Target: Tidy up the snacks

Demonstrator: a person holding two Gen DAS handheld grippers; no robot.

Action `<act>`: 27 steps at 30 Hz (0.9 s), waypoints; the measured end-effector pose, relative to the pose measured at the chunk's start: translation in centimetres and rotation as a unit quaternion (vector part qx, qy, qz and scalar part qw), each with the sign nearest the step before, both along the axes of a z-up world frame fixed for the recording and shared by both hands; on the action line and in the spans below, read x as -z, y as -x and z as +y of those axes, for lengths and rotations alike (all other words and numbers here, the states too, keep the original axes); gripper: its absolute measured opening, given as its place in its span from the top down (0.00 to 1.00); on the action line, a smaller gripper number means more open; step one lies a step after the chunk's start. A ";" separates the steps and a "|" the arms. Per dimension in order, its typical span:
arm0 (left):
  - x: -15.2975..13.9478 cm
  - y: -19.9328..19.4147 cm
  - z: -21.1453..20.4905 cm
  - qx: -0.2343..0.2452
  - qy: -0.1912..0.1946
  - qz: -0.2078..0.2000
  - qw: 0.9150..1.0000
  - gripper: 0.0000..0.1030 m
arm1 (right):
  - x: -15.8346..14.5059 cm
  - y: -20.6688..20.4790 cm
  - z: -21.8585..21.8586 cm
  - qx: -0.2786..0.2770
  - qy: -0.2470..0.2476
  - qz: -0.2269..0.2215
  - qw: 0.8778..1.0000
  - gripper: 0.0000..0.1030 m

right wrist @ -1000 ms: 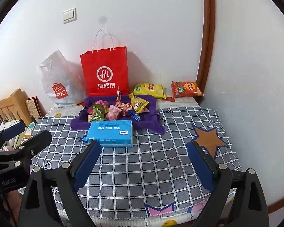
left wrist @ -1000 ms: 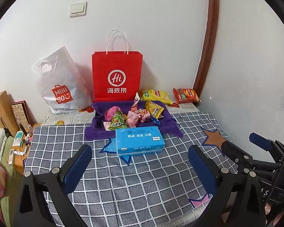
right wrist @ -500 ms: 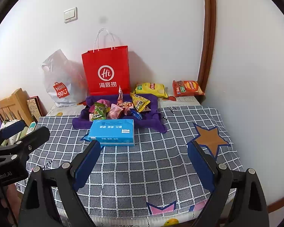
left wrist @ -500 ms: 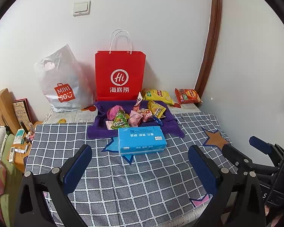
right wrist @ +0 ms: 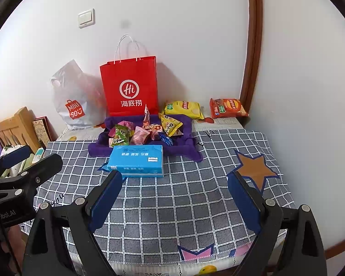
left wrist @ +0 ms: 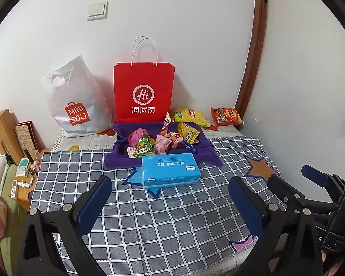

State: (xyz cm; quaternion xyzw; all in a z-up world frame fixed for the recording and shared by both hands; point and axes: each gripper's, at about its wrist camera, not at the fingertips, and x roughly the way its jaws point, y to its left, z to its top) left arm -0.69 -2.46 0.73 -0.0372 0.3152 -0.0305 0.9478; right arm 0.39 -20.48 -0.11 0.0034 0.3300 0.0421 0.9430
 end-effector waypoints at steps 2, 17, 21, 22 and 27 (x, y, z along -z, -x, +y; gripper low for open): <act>0.0 0.0 -0.1 0.000 0.001 0.000 1.000 0.01 | 0.0 0.0 0.0 0.000 0.001 0.000 1.000 0.10; -0.4 0.2 -0.1 0.000 0.002 -0.004 1.000 0.01 | -0.3 0.2 0.1 -0.001 0.001 -0.004 1.000 0.10; -0.4 0.2 -0.2 0.000 0.002 -0.004 1.000 0.01 | -0.3 0.3 0.1 -0.001 0.002 -0.005 1.000 0.10; -0.4 0.2 -0.1 0.000 0.002 -0.004 1.000 0.01 | -0.3 0.3 0.1 -0.001 0.002 -0.006 1.000 0.10; -0.4 0.3 -0.1 0.000 0.003 -0.004 1.000 0.01 | -0.3 0.3 0.1 -0.001 0.002 -0.006 1.000 0.10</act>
